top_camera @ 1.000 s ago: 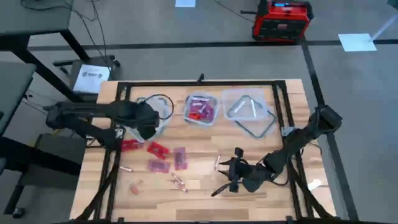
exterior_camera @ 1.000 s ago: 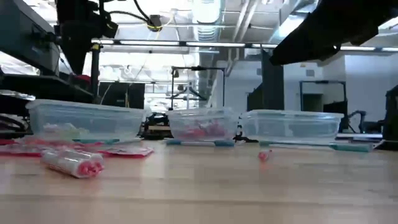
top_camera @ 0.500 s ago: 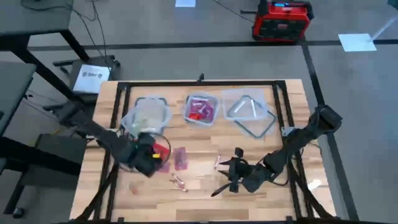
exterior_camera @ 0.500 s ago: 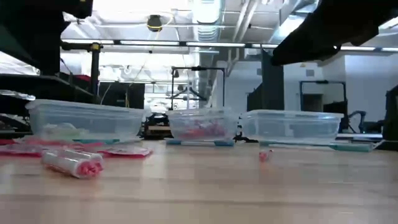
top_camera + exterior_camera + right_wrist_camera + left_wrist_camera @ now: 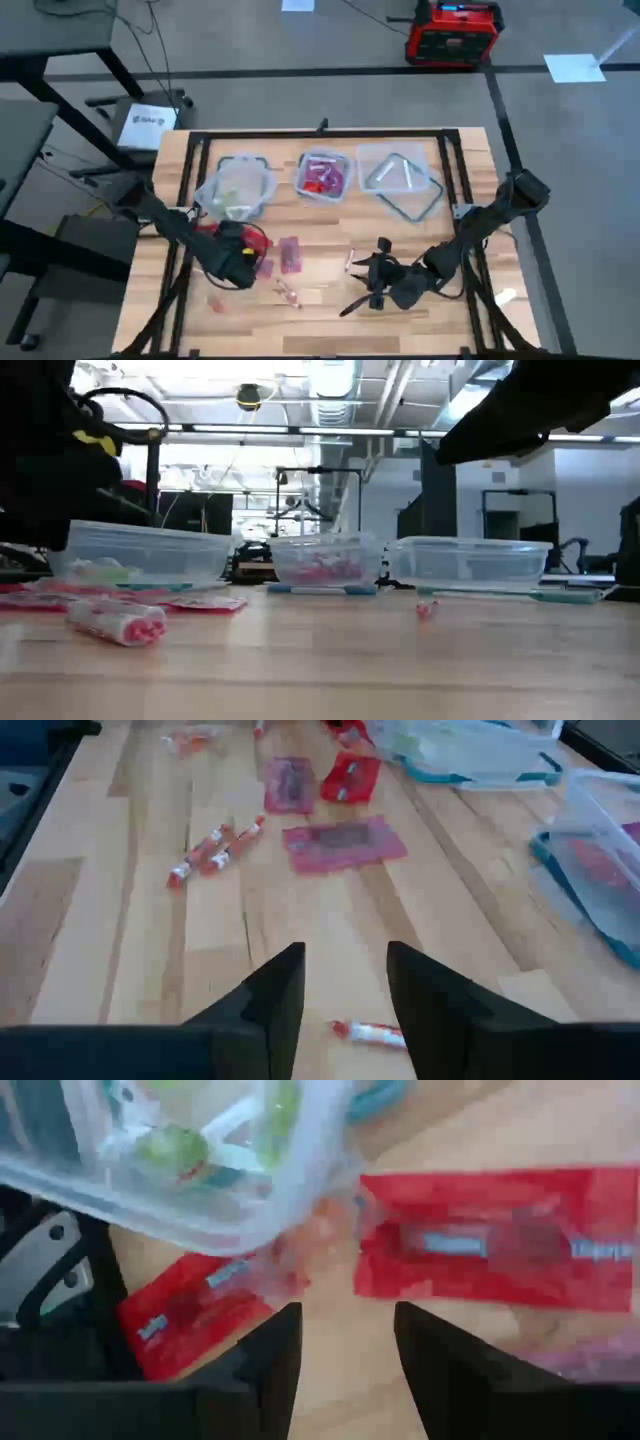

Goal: Sort candy

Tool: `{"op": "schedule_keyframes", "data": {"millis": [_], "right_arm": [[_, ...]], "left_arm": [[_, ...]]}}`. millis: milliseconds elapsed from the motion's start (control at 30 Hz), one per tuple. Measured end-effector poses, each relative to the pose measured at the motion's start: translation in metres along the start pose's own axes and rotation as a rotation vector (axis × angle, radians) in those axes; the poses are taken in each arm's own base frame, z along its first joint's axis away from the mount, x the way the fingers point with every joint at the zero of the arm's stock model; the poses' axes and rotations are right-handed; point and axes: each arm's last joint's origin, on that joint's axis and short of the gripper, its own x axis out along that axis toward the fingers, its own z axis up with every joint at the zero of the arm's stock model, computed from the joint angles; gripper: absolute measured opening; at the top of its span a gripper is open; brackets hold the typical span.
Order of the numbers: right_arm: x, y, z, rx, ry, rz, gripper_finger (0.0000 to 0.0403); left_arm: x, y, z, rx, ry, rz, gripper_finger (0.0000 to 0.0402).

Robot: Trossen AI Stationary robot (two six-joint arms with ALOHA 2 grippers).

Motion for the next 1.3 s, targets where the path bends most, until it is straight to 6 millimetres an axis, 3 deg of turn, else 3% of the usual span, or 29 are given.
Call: {"op": "schedule_keyframes", "data": {"millis": [233, 433, 667, 867, 1033, 1300], "right_arm": [[0.000, 0.000, 0.000, 0.000, 0.000, 0.000, 0.0132], [0.000, 0.000, 0.000, 0.000, 0.000, 0.000, 0.0132], [0.000, 0.000, 0.000, 0.001, 0.000, 0.000, 0.0132], [0.000, 0.000, 0.000, 0.000, 0.000, -0.001, 0.0132], [0.000, 0.000, 0.000, 0.000, 0.000, -0.001, 0.0132], [0.000, 0.000, 0.000, 0.000, 0.000, -0.001, 0.0132]], "left_arm": [[0.022, 0.018, -0.005, -0.105, 0.012, -0.096, 0.0146], [0.030, 0.029, -0.004, -0.144, -0.048, -0.036, 0.0146], [0.047, 0.028, -0.005, -0.183, -0.074, -0.090, 0.0146], [0.059, 0.021, -0.005, -0.070, -0.073, -0.179, 0.0146], [0.051, 0.012, -0.006, 0.102, 0.006, -0.234, 0.0146], [0.014, -0.010, -0.009, 0.290, 0.199, -0.393, 0.0146]]}}
